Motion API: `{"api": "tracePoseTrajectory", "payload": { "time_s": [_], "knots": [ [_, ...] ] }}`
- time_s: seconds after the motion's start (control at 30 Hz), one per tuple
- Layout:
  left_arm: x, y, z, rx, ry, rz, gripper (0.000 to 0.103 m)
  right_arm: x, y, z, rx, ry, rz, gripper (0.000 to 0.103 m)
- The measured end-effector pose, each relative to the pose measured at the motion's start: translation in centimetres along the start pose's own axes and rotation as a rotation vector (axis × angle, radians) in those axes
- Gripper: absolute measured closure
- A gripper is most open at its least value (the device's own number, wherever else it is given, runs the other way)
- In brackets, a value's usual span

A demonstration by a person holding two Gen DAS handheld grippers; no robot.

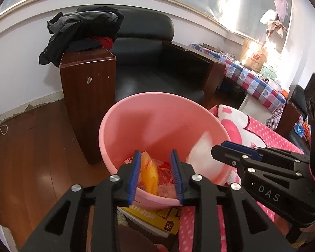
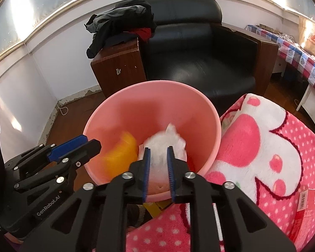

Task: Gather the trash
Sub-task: 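Open both grippers to drop the net and bag into the pink bucket, then move both open grippers back over the remaining trash on the table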

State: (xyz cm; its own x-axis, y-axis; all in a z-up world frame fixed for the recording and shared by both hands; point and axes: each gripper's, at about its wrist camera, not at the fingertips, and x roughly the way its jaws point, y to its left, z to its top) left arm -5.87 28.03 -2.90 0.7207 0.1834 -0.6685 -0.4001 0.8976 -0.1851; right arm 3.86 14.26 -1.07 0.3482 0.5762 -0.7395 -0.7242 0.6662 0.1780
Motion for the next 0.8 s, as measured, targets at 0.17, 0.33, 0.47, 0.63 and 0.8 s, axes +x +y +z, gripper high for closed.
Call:
{"api": "tracePoseTrajectory", "payload": {
  "time_s": [0.17,0.33,0.47,0.63,0.8],
  "knots": [
    [-0.5,0.2,0.0,-0.014,-0.006,-0.003,0.070,-0.4,0.1,-0.2,0.001,-0.008,0.003,0.084],
    [-1.2,0.0,-0.2,-0.013,-0.010,-0.006,0.069,-1.4,0.1,-0.7,0.009,-0.014,0.001,0.084],
    [-2.0,-0.6,-0.3,-0.006,-0.015,-0.016,0.069,-2.9,-0.1,-1.4,0.007,-0.029,-0.018,0.084],
    [-3.0,-2.0,-0.4,0.018,-0.024,-0.041,0.068,-5.1,-1.1,-2.5,0.039,-0.041,-0.032,0.084],
    [-4.0,-4.0,-0.5,0.049,-0.025,-0.077,0.060,-7.3,-2.3,-3.9,0.073,-0.045,-0.065,0.084]
  ]
}}
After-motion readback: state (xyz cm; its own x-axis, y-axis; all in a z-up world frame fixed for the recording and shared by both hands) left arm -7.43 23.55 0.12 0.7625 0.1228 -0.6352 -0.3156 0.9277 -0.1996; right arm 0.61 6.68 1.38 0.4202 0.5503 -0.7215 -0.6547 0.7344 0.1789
